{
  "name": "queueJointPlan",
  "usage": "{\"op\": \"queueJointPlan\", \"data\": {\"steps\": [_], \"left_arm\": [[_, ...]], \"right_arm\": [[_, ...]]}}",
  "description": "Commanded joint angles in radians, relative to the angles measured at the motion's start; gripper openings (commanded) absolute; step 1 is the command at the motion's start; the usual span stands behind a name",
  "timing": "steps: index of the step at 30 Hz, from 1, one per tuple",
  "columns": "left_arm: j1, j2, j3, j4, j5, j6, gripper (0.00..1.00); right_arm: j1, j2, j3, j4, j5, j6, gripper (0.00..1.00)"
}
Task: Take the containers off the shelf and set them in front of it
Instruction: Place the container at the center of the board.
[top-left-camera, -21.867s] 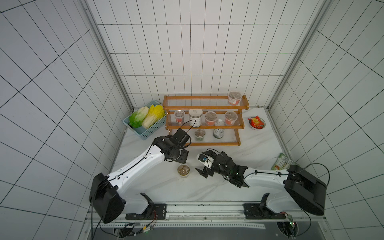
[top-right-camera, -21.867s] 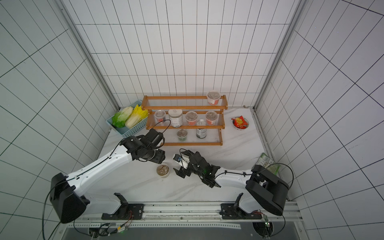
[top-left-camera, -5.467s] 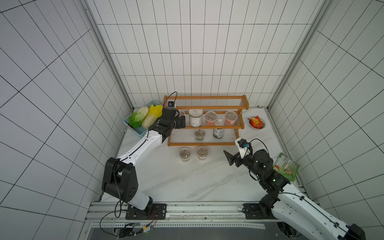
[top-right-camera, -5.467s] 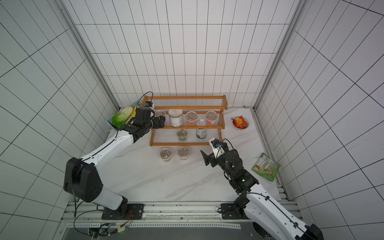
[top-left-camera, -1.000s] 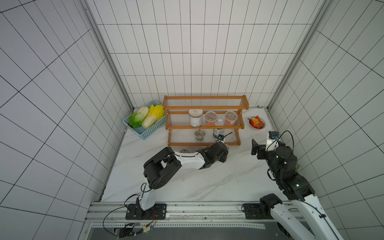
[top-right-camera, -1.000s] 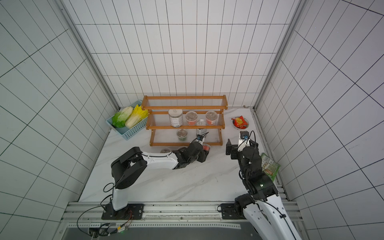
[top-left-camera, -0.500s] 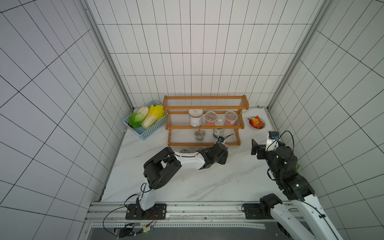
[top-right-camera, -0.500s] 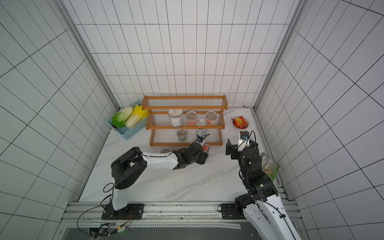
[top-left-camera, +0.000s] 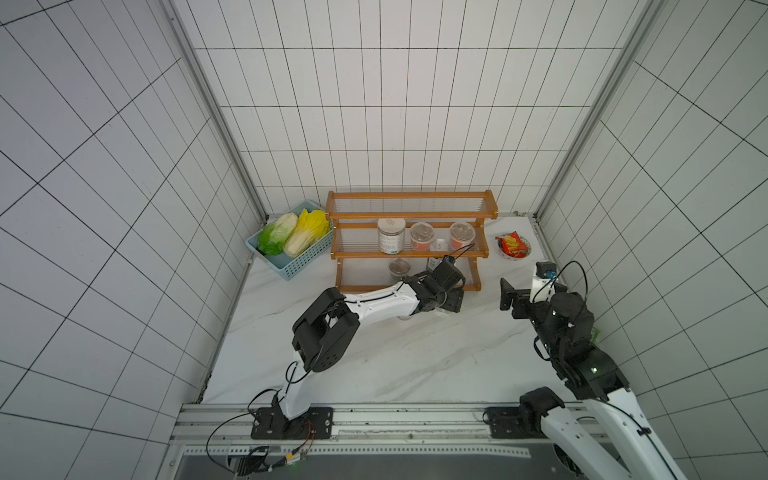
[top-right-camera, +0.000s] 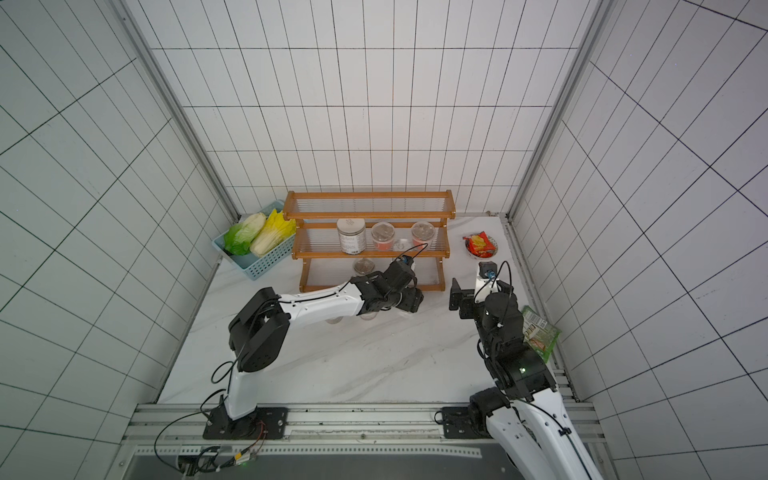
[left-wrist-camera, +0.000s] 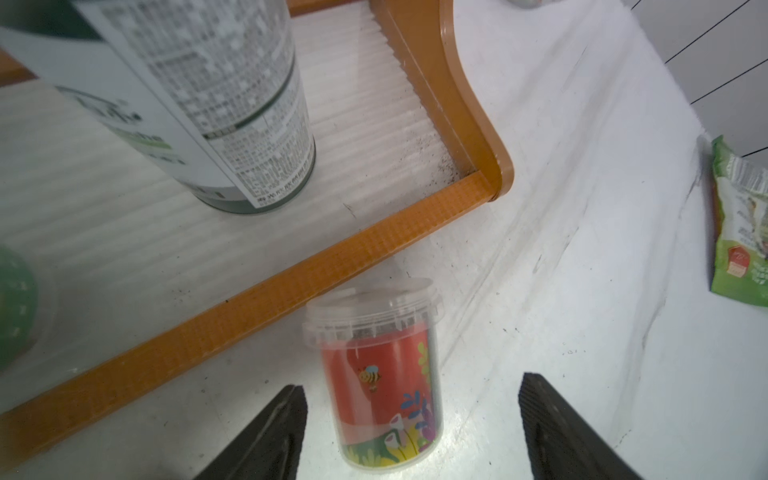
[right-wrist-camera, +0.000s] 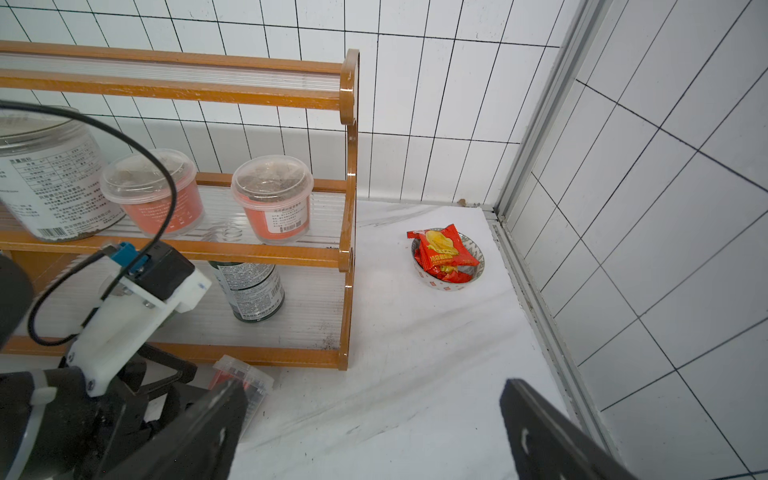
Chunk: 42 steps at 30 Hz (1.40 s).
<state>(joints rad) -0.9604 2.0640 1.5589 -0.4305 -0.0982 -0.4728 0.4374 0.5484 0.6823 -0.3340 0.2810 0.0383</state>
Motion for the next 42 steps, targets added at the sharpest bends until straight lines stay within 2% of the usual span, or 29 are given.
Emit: {"op": "queueJointPlan", "data": {"steps": [1,6,10,30,35,42], "left_arm": [[0.006,0.055,0.043,-0.126,0.027,-0.003,0.79],[0.01,0.079,0.081,-0.154,0.038,0.004,0.78],[0.018,0.112,0.112,-0.175,0.07,0.008,0.68],[0.042,0.177,0.201,-0.225,0.112,0.042,0.56],[0.042,0.132,0.169,-0.198,0.107,0.054,0.48],[0.032,0.018,0.042,-0.059,0.06,0.048,0.41]], "right_arm": [[-0.016,-0.013,-0.015,0.012,-0.008,0.019,0.99],[-0.019,-0.014,-0.018,0.013,-0.015,0.025,0.99],[-0.021,-0.015,-0.022,0.015,-0.019,0.028,0.99],[-0.025,-0.008,-0.037,0.039,-0.071,0.063,0.99],[-0.028,-0.007,-0.036,0.041,-0.071,0.062,0.99],[-0.031,-0.002,-0.041,0.049,-0.071,0.059,0.99]]}}
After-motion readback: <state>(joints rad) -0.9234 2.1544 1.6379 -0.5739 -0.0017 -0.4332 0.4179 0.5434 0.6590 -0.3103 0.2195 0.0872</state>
